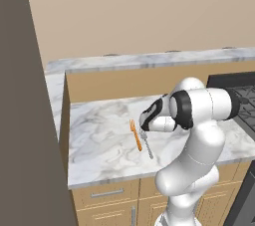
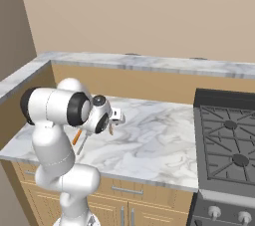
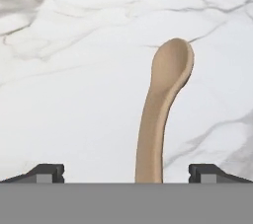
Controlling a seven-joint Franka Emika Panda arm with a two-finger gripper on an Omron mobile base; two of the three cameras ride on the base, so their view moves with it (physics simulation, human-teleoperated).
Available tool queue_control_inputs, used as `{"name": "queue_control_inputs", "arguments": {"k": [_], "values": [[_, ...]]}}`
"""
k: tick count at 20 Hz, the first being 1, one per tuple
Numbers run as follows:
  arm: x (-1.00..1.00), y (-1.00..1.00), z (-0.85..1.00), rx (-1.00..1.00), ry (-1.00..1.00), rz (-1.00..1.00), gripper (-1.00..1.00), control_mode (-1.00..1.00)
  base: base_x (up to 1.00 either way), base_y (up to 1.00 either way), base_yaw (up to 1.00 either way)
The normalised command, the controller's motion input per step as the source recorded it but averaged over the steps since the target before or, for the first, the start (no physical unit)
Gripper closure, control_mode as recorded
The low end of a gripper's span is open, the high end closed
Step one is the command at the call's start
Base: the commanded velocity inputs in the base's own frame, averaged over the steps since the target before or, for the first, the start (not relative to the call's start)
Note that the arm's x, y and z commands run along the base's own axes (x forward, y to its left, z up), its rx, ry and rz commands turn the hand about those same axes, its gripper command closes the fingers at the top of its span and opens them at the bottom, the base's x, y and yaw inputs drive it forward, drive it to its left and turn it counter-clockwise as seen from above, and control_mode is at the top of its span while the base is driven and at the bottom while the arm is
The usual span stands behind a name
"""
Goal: Organize the utensils by type. Pick up the wooden spoons from the counter and place them in the open cabinet. Then pick up the metallic utensils from the counter and place them in the open drawer.
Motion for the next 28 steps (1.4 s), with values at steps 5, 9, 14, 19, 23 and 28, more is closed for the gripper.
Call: {"name": "queue_control_inputs", "arguments": {"k": [5, 9, 14, 19, 23, 28], "values": [[0.37, 0.00, -0.30, 0.00, 0.00, 0.01, -1.00, -1.00, 0.00, 0.00, 0.00], [0.33, 0.00, -0.30, 0.00, 0.00, 0.01, -1.00, -1.00, 0.00, 0.00, 0.00], [0.24, 0.00, -0.30, 0.00, 0.00, 0.01, 1.00, -1.00, 0.00, 0.00, 0.00], [0.11, 0.00, -0.34, 0.00, 0.00, 0.00, 1.00, -1.00, 0.00, 0.00, 0.00], [0.00, 0.00, -0.26, 0.00, 0.00, 0.00, 1.00, -1.00, 0.00, 0.00, 0.00], [0.00, 0.00, -0.24, 0.00, 0.00, 0.00, 1.00, -1.00, 0.00, 0.00, 0.00]]}}
